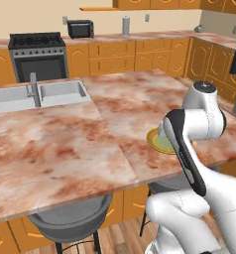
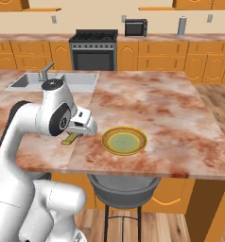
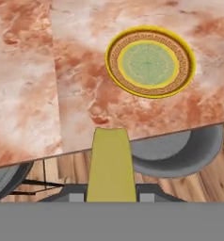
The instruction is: Retrieve the butter from the fridge and place it on a plate on the dining table. Then retrieve the butter knife by the fridge and place it near the plate.
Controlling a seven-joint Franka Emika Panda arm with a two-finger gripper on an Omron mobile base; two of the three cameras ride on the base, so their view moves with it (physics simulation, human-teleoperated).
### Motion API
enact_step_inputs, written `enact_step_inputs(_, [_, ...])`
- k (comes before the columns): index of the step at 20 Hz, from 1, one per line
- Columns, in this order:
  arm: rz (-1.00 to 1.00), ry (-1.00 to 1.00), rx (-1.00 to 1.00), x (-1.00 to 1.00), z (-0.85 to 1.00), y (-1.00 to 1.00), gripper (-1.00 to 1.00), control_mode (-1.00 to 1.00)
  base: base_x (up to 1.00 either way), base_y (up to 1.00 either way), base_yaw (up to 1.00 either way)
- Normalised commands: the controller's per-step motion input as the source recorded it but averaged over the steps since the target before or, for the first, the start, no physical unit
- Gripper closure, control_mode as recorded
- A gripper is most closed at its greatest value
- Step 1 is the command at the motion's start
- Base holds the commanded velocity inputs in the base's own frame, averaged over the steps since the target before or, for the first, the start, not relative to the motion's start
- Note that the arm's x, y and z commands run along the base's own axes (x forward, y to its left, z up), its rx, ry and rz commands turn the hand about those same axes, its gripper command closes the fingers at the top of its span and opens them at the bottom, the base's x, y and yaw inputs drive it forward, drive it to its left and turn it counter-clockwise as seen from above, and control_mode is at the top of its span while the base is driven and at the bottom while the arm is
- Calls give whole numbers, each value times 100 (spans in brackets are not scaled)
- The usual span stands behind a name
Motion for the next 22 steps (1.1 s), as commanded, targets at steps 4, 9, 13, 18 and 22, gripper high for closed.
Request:
enact_step_inputs(4, [6, 10, 0, 100, -33, -82, 100, -100, 0, 0, 0])
enact_step_inputs(9, [2, 6, -1, 100, -34, -63, 100, -100, 0, 0, 0])
enact_step_inputs(13, [1, 0, 0, 83, -41, -36, 100, -100, 0, 0, 0])
enact_step_inputs(18, [0, -1, 0, 40, -58, -3, 100, -100, 0, 0, 0])
enact_step_inputs(22, [0, 0, -1, 52, -59, -6, 100, -100, 0, 0, 0])
